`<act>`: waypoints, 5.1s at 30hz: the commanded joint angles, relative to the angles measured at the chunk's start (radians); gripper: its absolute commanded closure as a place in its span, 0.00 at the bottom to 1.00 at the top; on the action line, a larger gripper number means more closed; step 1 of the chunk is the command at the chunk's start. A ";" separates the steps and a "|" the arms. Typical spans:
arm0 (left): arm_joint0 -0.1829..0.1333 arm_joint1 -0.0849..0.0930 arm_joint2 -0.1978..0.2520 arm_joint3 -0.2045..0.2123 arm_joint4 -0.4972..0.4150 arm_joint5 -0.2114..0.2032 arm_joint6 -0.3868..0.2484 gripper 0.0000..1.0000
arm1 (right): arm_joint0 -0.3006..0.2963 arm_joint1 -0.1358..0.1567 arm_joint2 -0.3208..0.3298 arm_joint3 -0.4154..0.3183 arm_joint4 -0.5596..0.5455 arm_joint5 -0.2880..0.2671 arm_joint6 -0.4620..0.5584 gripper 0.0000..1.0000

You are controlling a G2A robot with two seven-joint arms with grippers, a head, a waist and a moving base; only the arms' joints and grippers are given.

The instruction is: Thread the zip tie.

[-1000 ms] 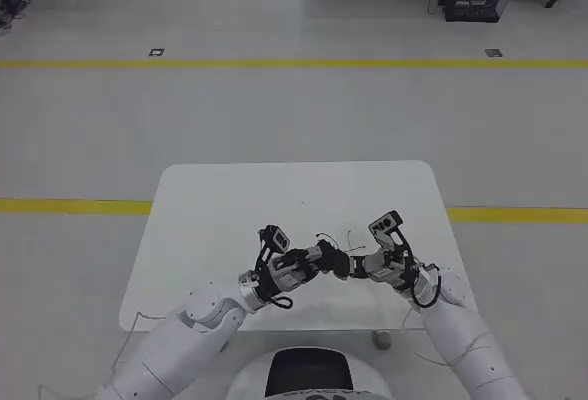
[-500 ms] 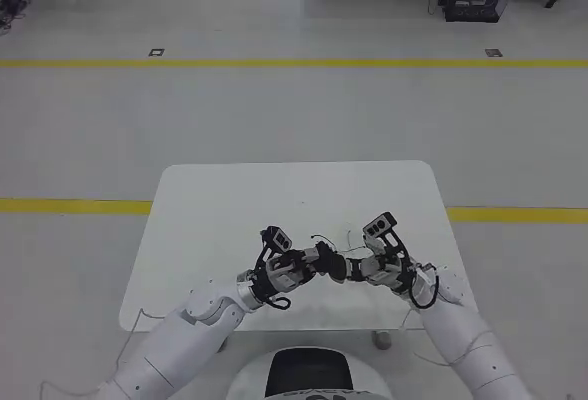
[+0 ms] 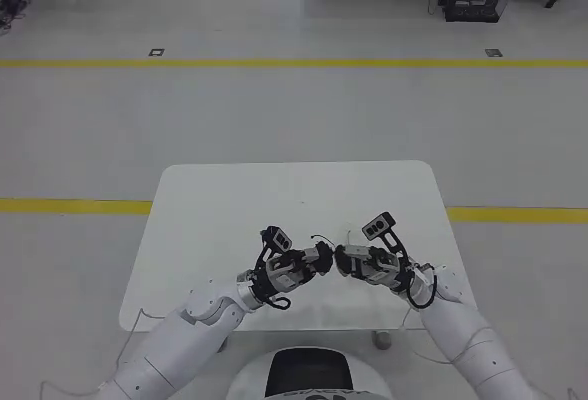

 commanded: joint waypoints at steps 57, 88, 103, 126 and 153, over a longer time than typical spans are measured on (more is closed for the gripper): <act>0.000 0.000 0.000 0.000 0.000 0.000 0.000 1.00 | 0.052 0.024 -0.077 0.052 0.042 -0.058 0.000 1.00; 0.000 0.000 0.000 0.000 0.000 0.000 0.000 1.00 | 0.059 0.015 -0.067 0.100 0.035 -0.049 0.000 1.00; 0.000 0.000 0.000 0.000 0.000 0.000 0.000 1.00 | 0.064 0.008 -0.064 0.118 0.011 -0.045 0.000 1.00; 0.000 0.000 0.000 0.000 0.000 0.000 0.000 1.00 | 0.073 -0.003 -0.062 0.128 -0.043 -0.035 -0.012 1.00; 0.000 0.000 0.000 0.000 0.000 0.000 0.000 1.00 | 0.082 -0.012 -0.066 0.136 -0.113 -0.025 -0.051 1.00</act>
